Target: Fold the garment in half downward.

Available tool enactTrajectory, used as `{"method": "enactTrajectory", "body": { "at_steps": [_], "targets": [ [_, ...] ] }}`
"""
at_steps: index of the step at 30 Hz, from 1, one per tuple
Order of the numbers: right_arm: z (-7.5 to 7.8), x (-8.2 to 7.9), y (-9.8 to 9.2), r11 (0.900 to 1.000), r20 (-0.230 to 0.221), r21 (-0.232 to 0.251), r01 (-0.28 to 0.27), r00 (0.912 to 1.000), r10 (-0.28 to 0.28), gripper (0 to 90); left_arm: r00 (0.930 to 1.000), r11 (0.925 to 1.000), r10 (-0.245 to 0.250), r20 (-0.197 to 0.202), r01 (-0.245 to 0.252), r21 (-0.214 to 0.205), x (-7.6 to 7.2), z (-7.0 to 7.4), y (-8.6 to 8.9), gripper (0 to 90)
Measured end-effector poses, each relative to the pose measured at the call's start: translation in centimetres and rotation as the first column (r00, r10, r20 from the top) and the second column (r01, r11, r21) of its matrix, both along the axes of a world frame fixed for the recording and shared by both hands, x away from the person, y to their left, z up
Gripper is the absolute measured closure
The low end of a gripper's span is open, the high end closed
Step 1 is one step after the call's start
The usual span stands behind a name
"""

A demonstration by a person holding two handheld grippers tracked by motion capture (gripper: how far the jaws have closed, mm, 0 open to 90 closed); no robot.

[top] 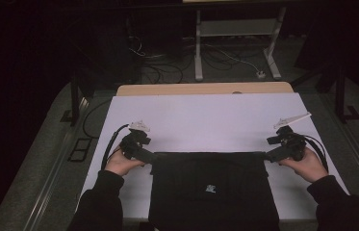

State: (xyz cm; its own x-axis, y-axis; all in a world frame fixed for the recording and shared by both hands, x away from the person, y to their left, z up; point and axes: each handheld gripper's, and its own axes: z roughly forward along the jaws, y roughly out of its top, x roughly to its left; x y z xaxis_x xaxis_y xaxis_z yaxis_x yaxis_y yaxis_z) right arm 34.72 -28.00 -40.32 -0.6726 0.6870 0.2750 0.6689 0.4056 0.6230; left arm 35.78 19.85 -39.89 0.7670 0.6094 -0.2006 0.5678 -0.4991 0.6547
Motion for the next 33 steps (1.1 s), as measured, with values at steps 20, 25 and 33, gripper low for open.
{"method": "enactTrajectory", "body": {
  "at_steps": [20,25,33],
  "targets": [
    [-1.6,0.8,-0.1,0.9994,-0.018,-0.034,-0.005,0.9998,0.005,0.0,0.999,1.0,0.004,-0.046,-0.004,0.004,1.0,-2.1,0.4,0.0],
    [-2.0,1.0,-0.1,0.9988,-0.037,-0.049,-0.004,0.9993,0.002,5.4,0.9985,1.0,-0.01,-0.055,0.01,0.002,1.0,-2.3,0.6,0.0],
    [-2.8,1.3,-0.1,0.9976,-0.042,-0.069,-0.006,0.9991,0.003,17.6,0.9976,0.9996,-0.009,-0.069,0.007,-0.028,1.3,-2.7,0.9,13.3]
  ]
}}
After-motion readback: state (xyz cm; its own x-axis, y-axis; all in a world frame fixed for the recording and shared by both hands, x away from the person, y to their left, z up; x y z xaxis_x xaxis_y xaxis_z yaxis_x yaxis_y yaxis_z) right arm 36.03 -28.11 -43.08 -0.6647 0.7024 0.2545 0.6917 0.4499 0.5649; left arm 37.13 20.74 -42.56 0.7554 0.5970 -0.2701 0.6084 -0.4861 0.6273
